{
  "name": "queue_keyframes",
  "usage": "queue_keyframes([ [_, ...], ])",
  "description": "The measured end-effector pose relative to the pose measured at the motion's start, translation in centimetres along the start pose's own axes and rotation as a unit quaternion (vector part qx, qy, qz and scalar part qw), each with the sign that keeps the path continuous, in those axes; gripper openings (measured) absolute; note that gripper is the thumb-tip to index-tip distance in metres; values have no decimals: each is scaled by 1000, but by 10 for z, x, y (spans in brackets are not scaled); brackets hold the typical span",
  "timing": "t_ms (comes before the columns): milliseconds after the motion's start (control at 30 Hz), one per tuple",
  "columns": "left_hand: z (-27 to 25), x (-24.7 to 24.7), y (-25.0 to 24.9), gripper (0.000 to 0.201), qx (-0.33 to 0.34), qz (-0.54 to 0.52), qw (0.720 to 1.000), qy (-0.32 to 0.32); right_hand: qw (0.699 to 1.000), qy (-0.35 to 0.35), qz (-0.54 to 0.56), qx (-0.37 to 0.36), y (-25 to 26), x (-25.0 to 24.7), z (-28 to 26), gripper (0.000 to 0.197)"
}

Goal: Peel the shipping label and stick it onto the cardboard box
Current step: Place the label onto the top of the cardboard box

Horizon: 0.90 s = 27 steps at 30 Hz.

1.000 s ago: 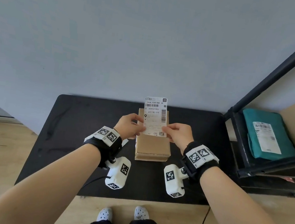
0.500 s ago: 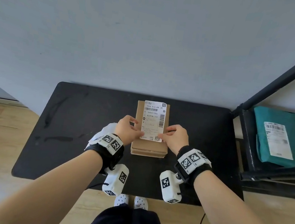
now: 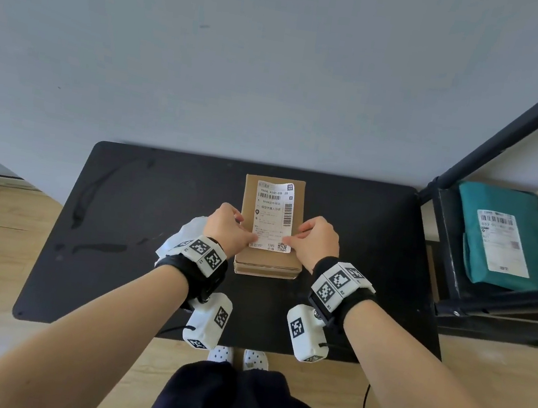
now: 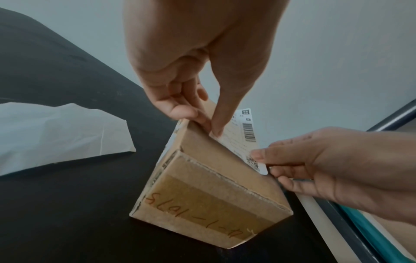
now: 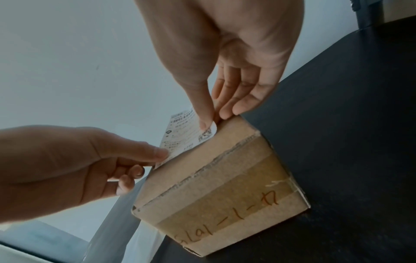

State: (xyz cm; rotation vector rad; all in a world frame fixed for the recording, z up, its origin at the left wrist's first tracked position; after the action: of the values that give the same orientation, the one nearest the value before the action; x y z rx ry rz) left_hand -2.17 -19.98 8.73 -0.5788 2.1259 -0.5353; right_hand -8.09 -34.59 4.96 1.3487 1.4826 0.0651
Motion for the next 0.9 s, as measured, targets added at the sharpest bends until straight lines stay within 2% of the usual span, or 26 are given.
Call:
queue_keyframes([
  [533, 22, 12, 9, 38, 19, 27, 999, -16, 998, 3, -55, -1, 5, -1, 2, 31],
  [700, 25, 16, 12, 34, 48, 31, 998, -34, 993, -3, -118, -20, 7, -2, -1, 31],
  [800, 21, 15, 15, 32, 92, 61, 992, -54, 984, -20, -159, -78, 8, -1, -9, 29],
  [900, 14, 15, 24, 24, 197, 152, 966, -75, 950, -36, -203, -233, 4, 5, -23, 27],
])
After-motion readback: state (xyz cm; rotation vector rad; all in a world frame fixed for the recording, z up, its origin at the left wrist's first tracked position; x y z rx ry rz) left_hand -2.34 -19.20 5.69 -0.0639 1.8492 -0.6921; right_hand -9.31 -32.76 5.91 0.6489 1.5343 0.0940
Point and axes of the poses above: each hand's wrist, its own z-axis towards the middle knuckle, its own x-axis out of the palm, y = z × x, the point moved 1 cm from there along z, towards the middle knuckle
